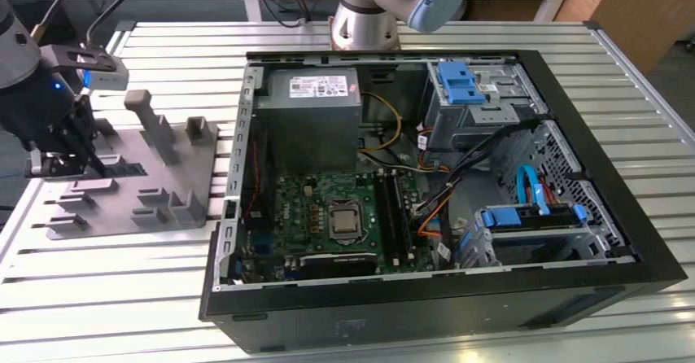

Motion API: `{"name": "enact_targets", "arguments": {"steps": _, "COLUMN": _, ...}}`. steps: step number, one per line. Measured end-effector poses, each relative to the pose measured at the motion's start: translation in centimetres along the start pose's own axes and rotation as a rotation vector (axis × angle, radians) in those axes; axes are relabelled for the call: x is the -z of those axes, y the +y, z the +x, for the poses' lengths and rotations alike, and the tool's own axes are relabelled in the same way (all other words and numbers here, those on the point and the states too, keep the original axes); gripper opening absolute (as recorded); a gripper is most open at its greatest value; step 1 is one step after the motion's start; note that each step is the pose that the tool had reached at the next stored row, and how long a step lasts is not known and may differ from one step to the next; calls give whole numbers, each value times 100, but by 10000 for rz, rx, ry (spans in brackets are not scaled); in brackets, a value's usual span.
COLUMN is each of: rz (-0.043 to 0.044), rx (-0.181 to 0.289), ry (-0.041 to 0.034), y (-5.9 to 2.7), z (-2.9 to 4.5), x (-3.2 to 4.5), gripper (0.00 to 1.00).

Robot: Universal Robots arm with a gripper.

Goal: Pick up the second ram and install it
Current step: 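Pick up the second ram and move it above second insertion slot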

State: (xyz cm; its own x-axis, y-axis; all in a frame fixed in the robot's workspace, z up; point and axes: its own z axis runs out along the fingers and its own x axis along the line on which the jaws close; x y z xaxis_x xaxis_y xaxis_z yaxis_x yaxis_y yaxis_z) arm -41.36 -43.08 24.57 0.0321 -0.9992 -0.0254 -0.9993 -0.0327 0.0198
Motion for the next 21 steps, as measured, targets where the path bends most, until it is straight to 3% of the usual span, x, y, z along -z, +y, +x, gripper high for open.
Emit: {"name": "enact_targets", "arguments": {"steps": 21, "rz": 2, "rx": 1, "ry": -32, "y": 5, "z": -6, "x": 244, "gripper": 14}}
